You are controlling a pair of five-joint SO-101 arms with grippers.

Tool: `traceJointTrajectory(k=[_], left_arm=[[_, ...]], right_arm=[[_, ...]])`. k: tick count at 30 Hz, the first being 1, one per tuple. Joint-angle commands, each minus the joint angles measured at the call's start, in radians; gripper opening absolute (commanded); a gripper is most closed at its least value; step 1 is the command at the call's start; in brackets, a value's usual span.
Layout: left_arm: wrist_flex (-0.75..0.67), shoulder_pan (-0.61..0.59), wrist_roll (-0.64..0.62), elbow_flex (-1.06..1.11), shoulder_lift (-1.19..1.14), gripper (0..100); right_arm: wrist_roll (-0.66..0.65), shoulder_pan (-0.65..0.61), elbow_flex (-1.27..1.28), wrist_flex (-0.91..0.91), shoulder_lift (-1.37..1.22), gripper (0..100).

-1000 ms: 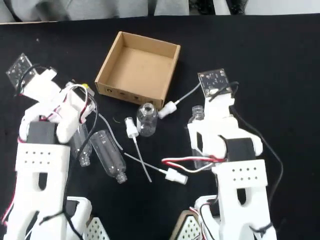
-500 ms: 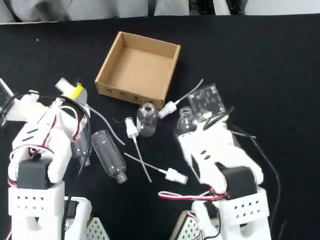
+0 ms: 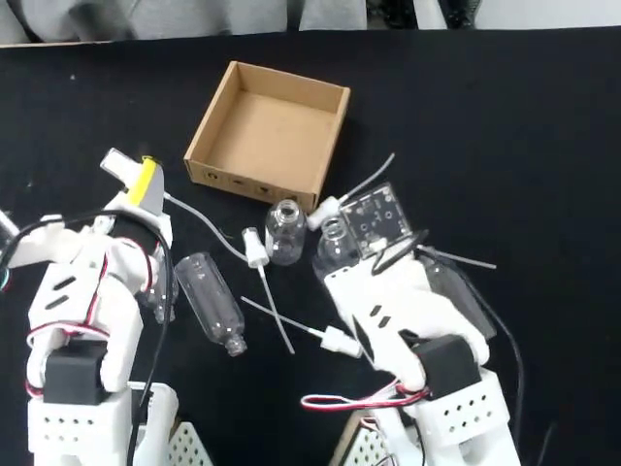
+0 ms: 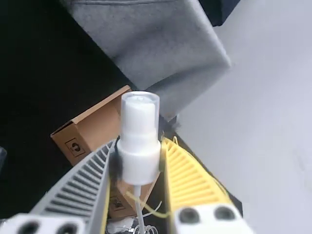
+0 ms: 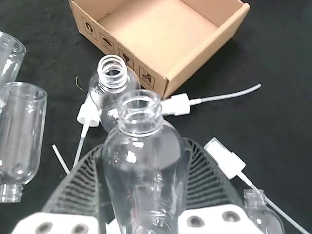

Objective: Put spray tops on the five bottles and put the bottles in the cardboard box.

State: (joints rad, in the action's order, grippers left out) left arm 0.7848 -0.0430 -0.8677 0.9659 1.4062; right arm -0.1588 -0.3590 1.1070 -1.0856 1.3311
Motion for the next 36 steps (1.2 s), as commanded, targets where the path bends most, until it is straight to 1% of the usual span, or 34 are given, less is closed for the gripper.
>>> traceJointTrajectory(k=[1,9,13,17,20,23,25,31,36], left_arm=[[-0.049,-0.012,-0.014,0.016,0.054,3],[-0.057,-0.012,-0.014,0.035,0.118,3],[-0.057,-0.012,-0.014,0.035,0.137,3],[-0.057,-0.012,-0.014,0.035,0.152,3],[-0.057,-0.012,-0.023,0.035,0.155,3],[-0.058,-0.012,-0.080,0.044,0.155,3],[-0.081,-0.012,-0.094,0.062,0.155,3],[-0.218,-0.012,-0.098,0.150,0.155,3],[-0.219,-0.004,-0.100,0.151,0.155,3]], right_arm=[[-0.009,-0.034,0.013,0.064,0.050,2.1],[-0.009,-0.038,0.102,0.143,0.128,2.1],[-0.061,-0.038,0.151,0.181,0.165,2.1],[-0.072,-0.040,0.197,0.224,0.205,2.1],[-0.072,-0.075,0.219,0.230,0.236,2.0],[-0.072,-0.115,0.245,0.230,0.269,1.8],[-0.072,-0.126,0.259,0.230,0.295,1.8],[-0.072,-0.172,0.308,0.230,0.381,1.8],[-0.072,-0.190,0.352,0.230,0.456,1.9]])
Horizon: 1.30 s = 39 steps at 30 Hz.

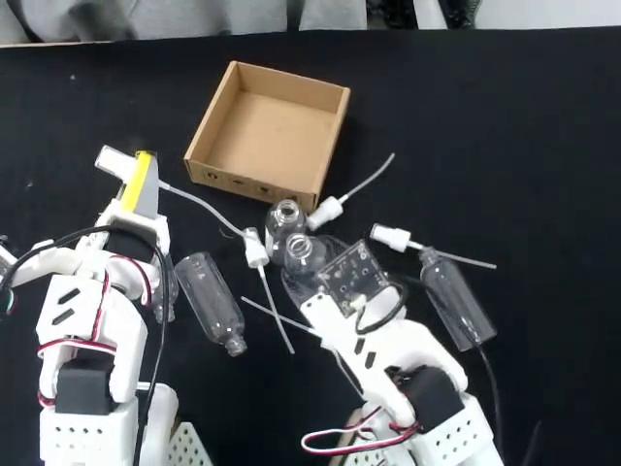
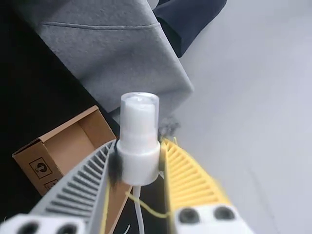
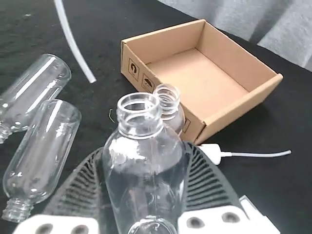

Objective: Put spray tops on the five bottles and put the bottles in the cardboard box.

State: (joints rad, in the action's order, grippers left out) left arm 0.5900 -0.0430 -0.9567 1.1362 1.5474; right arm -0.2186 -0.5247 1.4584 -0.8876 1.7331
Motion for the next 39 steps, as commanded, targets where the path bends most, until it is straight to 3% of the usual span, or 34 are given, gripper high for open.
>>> traceJointTrajectory(k=[1,9,19,26,39], left_arm=[[-0.025,-0.001,-0.011,-0.019,0.014,3],[-0.032,0.001,-0.087,-0.041,0.031,3],[-0.114,0.030,-0.081,0.013,0.183,3],[-0.109,0.105,-0.043,0.071,0.189,3],[-0.031,0.104,-0.005,0.082,0.189,3]], right_arm=[[-0.012,-0.025,0.007,0.032,0.071,2.0],[-0.054,-0.025,0.071,0.032,0.180,1.9],[-0.091,-0.063,0.124,0.037,0.205,1.8],[-0.091,-0.060,0.188,0.150,0.205,1.8],[-0.091,-0.057,0.191,0.172,0.206,1.8]])
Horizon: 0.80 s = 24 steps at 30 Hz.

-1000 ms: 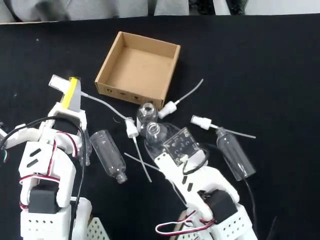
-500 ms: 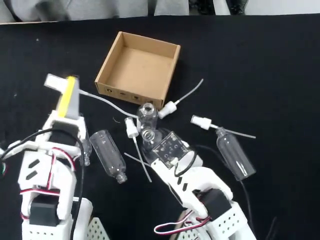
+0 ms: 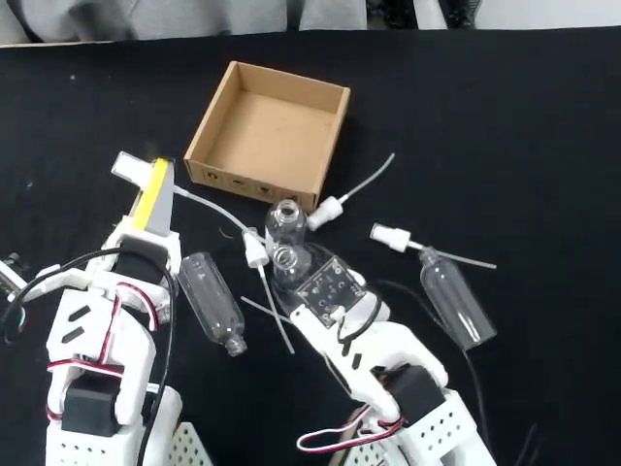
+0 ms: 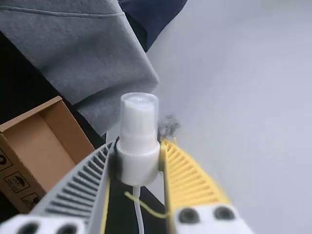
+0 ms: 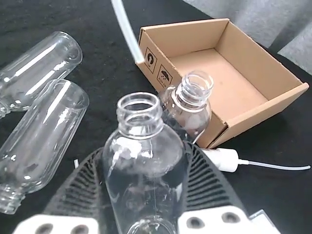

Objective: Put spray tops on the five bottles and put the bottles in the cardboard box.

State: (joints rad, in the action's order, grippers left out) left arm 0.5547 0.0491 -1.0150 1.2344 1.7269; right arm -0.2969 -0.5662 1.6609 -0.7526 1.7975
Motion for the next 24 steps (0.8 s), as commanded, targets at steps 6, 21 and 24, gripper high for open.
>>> traceJointTrajectory(k=[6,21,24], left_arm=[[0.005,0.013,0.060,0.007,0.009,3],[-0.003,0.013,0.061,0.054,0.009,3],[-0.003,0.021,0.061,0.056,0.009,3]], right_arm=[[-0.012,-0.015,-0.012,0.037,0.142,1.8],[-0.012,-0.020,-0.012,0.038,0.142,1.8],[-0.012,-0.020,-0.010,0.038,0.142,1.8]])
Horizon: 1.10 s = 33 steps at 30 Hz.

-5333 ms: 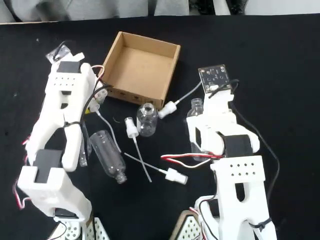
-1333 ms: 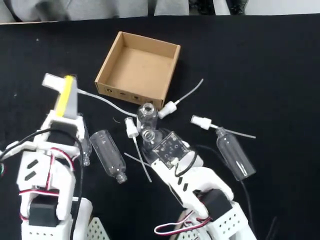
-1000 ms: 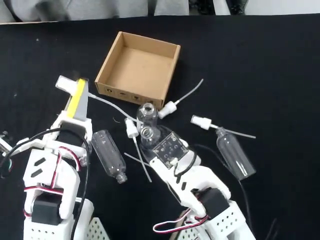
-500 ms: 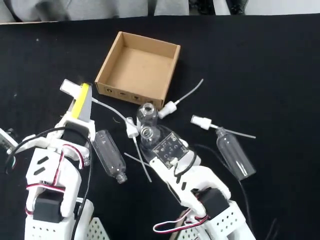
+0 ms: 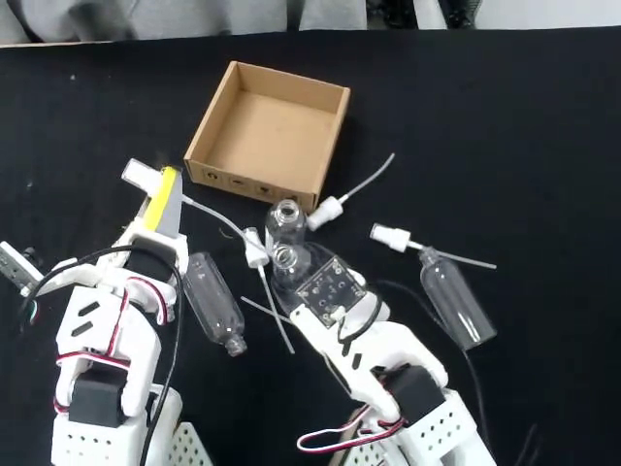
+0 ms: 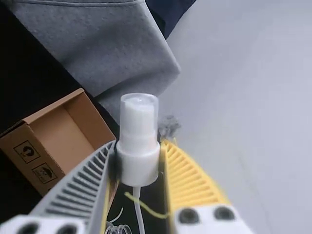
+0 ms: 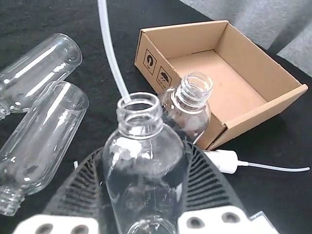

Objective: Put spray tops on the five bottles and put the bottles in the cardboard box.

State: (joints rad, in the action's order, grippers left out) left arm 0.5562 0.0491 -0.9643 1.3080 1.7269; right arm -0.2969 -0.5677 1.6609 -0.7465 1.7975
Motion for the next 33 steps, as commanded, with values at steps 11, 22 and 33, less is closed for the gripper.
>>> traceJointTrajectory(k=[11,22,33], left_arm=[[-0.008,0.104,0.014,0.015,0.009,3],[-0.107,0.148,0.080,0.111,0.009,3],[-0.106,0.266,0.141,0.130,0.009,3]], right_arm=[[-0.012,-0.018,-0.010,0.032,0.142,1.8],[-0.012,-0.018,-0.008,0.031,0.142,1.8],[-0.012,-0.015,-0.007,0.031,0.142,1.8]])
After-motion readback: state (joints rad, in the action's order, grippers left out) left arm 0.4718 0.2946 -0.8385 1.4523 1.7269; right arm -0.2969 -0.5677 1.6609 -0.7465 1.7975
